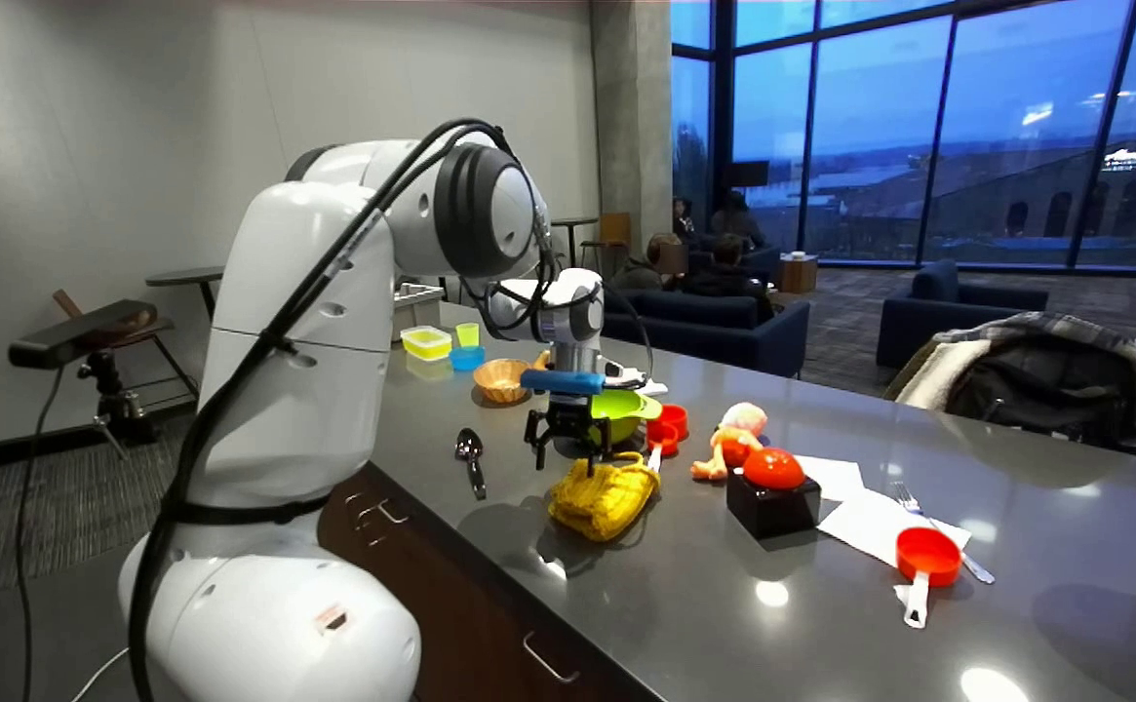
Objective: Unfold the yellow cloth and then fold it again
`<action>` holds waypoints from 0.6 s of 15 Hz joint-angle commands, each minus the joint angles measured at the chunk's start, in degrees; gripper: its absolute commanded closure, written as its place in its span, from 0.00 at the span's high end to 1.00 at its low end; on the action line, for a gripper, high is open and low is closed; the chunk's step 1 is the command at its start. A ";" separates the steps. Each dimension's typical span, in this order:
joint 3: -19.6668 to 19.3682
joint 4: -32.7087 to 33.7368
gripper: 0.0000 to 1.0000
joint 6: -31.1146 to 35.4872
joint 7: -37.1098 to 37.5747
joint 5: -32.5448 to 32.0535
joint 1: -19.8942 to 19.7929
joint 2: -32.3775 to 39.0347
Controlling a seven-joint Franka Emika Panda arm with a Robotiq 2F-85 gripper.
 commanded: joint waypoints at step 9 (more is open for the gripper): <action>-0.61 1.78 1.00 4.03 -2.15 2.54 -0.49 6.42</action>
